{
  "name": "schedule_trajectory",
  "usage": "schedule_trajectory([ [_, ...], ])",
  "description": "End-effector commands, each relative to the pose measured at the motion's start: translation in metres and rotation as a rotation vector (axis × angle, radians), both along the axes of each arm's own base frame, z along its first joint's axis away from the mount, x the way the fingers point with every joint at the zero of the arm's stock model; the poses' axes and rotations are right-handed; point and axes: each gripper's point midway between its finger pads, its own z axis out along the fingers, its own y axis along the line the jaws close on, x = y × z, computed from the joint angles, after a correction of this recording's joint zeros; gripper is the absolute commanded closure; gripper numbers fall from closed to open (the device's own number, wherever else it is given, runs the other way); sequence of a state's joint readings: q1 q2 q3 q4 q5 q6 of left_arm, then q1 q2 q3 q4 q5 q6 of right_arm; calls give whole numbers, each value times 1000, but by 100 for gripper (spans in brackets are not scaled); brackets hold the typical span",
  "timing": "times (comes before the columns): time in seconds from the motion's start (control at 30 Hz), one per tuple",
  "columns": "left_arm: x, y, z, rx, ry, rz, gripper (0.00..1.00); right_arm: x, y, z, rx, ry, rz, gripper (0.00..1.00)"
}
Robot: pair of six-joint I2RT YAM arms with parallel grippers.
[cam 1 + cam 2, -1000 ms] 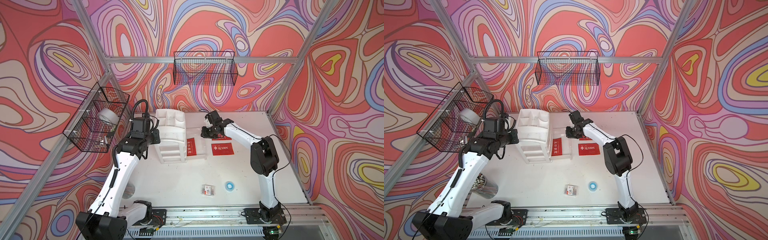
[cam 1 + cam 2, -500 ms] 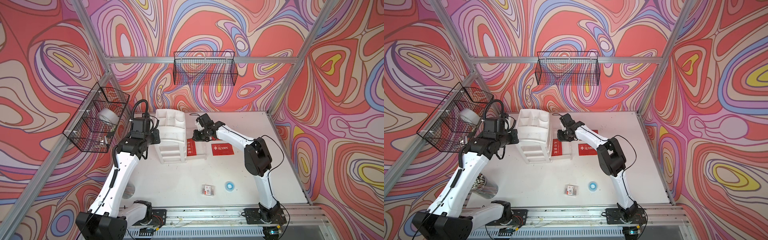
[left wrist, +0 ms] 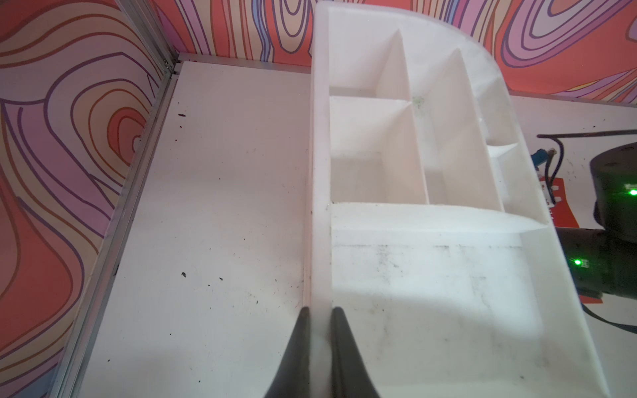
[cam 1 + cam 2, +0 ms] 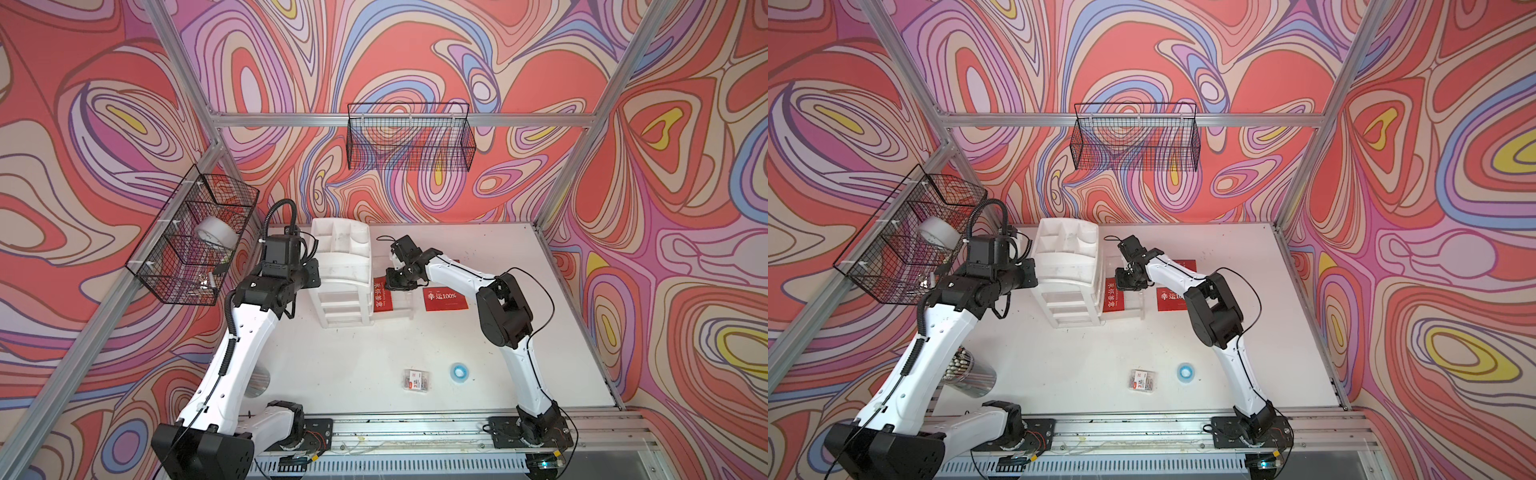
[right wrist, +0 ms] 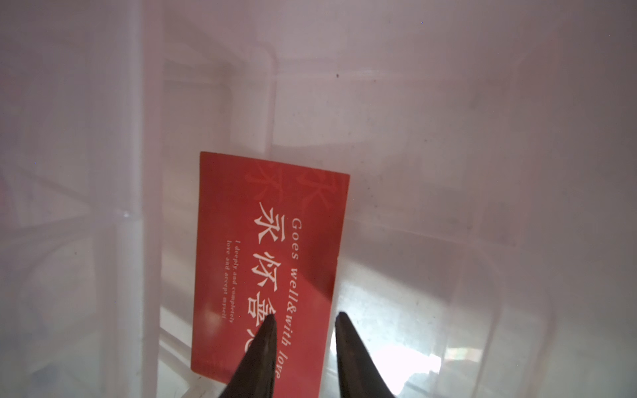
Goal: Take the postcards out of the drawer
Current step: Pick up the postcard from the drawer.
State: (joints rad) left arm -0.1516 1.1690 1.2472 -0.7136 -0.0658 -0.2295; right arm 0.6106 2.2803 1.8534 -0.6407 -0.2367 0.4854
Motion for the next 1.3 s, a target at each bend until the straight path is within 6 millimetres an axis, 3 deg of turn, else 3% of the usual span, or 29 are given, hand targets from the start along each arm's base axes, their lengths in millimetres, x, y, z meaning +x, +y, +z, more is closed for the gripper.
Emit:
schedule_trajectory([
  [0.0,-5,3,-11,25,38,10,100,2,6,-7,-1,9,-1,68],
  [0.63,-5,2,-15,26,52,3,100,-4,15,-24,26,64,29,67],
  [0.97,-5,0,-16,21,55,-5,100,-5,31,4,152,32,58,69],
  [1.27,-5,0,-15,19,51,-5,100,-8,31,25,177,3,65,71],
])
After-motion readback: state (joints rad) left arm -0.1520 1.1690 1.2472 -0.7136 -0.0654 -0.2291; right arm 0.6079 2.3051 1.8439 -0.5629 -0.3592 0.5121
